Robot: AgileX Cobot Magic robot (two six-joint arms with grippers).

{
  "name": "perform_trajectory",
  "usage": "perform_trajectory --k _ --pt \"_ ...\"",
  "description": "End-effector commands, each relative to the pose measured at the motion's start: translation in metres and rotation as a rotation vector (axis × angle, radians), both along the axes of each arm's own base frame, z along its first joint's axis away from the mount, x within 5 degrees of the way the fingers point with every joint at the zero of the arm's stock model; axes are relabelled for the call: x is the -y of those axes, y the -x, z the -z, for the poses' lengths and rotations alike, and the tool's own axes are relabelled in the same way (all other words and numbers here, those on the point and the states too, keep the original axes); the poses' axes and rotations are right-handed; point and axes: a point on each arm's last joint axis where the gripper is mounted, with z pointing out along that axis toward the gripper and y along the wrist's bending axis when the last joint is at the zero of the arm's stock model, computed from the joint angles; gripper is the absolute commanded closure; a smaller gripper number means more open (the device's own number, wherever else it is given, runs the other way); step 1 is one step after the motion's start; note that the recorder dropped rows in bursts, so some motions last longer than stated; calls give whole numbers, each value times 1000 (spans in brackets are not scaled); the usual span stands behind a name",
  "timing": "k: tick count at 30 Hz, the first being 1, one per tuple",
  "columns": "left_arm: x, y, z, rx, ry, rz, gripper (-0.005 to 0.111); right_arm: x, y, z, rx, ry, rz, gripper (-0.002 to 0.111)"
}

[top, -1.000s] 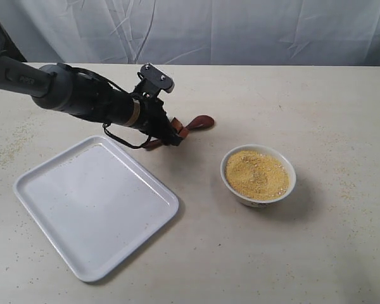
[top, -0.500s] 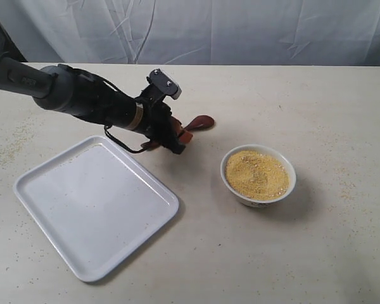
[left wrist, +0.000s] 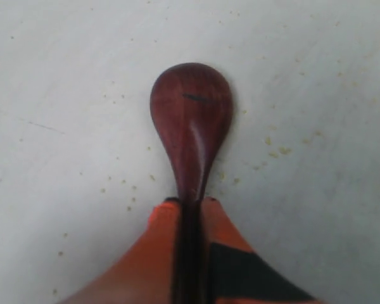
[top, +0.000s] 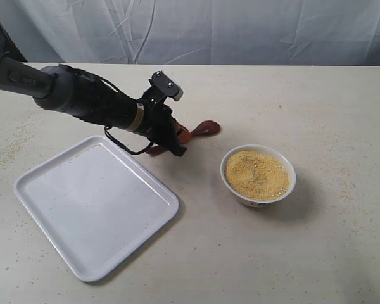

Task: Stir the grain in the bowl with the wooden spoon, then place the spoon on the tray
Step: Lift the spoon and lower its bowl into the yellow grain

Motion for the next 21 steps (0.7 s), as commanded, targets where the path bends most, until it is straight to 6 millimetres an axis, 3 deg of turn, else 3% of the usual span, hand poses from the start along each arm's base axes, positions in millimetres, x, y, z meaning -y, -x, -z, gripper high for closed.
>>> perform_trajectory --k 1,6,15,21 --pt "0 5 -11 -15 10 9 107 0 0 0 9 0 -4 109" --pt "3 7 -29 -11 53 28 107 0 0 0 9 0 -4 109" --pt "8 16 -40 -117 150 52 107 0 0 0 9 0 -4 109" --pt "-7 16 -68 -240 322 57 107 0 0 0 9 0 -4 109"
